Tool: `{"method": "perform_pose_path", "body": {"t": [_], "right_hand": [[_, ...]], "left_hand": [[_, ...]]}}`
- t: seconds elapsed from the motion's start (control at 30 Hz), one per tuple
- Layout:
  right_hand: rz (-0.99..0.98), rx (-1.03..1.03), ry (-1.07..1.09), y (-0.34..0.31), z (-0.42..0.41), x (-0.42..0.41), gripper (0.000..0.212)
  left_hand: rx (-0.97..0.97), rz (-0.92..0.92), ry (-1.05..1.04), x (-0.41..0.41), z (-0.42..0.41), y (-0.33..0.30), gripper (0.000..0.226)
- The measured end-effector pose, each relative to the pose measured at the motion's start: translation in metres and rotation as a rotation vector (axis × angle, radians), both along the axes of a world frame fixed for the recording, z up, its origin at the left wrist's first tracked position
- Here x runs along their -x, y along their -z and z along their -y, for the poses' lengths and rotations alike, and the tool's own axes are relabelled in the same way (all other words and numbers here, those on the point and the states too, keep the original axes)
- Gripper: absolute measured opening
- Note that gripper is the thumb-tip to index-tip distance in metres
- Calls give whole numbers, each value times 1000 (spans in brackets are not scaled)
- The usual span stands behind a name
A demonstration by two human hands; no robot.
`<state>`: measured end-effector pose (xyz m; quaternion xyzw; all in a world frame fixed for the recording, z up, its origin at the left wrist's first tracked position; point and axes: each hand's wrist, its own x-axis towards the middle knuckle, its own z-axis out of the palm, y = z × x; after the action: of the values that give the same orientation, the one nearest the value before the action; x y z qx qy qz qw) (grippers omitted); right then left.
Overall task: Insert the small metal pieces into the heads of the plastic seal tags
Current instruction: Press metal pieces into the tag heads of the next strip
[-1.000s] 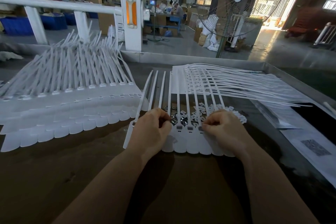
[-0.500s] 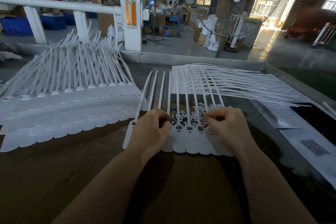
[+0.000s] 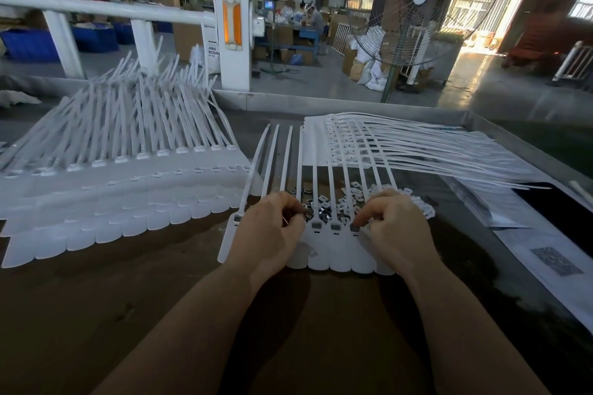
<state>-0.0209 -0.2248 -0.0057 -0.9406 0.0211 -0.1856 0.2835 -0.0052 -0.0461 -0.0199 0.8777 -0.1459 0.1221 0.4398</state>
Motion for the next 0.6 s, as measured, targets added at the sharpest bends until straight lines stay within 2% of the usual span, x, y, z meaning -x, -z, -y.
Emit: {"method": "perform_pose_path", "body": {"t": [0.47, 0.6], "right_hand": [[-13, 15, -24, 1, 1, -4, 38], [37, -52, -63, 0, 1, -4, 31]], "left_hand": [[-8, -3, 2, -1, 0, 0, 11], [-5, -12, 8, -1, -1, 0, 9]]}}
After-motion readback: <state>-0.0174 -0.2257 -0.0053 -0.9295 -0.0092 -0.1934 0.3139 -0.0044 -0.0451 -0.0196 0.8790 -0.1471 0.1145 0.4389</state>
